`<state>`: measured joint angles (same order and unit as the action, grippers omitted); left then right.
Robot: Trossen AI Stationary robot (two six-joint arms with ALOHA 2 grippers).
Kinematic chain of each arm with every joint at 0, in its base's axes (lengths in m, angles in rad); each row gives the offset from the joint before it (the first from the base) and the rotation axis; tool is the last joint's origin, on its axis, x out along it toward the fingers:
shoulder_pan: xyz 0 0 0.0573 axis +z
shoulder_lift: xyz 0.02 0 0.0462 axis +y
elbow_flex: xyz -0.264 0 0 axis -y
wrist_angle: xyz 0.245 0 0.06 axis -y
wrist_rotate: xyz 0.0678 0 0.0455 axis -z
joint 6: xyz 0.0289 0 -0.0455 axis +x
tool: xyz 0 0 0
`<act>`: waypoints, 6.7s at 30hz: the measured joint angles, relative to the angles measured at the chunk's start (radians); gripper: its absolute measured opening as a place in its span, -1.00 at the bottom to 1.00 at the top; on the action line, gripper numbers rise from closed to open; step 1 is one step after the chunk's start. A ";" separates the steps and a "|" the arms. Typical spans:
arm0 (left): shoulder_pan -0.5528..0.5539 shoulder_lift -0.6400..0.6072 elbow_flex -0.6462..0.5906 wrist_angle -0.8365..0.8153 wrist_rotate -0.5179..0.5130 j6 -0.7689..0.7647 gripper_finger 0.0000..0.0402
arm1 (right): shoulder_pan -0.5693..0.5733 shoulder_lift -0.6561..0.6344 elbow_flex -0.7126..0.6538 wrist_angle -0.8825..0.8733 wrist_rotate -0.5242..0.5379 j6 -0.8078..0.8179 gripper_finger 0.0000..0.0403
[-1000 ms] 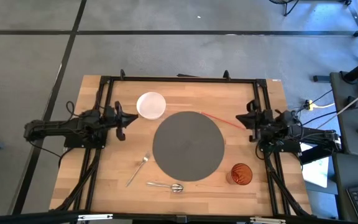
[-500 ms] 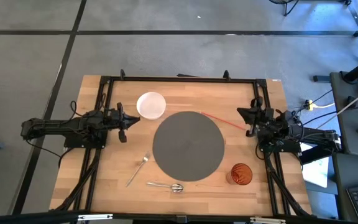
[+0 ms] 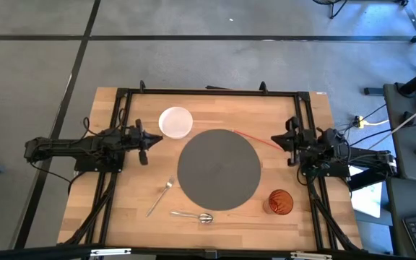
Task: Pick & Place Utensil
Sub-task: Put the white bowl on the center of the table mat, then put the silver spoon into the white bowl
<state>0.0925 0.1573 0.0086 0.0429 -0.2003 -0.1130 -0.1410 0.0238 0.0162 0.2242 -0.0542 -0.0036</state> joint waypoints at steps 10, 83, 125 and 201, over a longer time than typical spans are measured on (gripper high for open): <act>0.001 0.047 0.021 -0.010 -0.120 -0.123 -0.98 | 0.000 0.000 0.000 0.011 0.001 -0.034 -0.94; 0.224 1.529 1.073 -0.678 0.053 -0.074 -0.17 | 0.000 0.000 0.000 0.022 -0.001 0.023 -0.86; -0.246 1.569 1.328 -0.748 0.025 0.072 -0.98 | 0.000 0.000 0.000 0.021 -0.001 0.023 -0.86; -0.275 0.642 0.457 -0.156 -0.280 -0.161 -0.99 | 0.000 0.000 0.000 0.025 -0.079 -0.025 -0.86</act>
<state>-0.1820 0.7995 0.4657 -0.1126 -0.4807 -0.2736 -0.1410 0.0242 0.0162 0.2493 -0.1329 -0.0287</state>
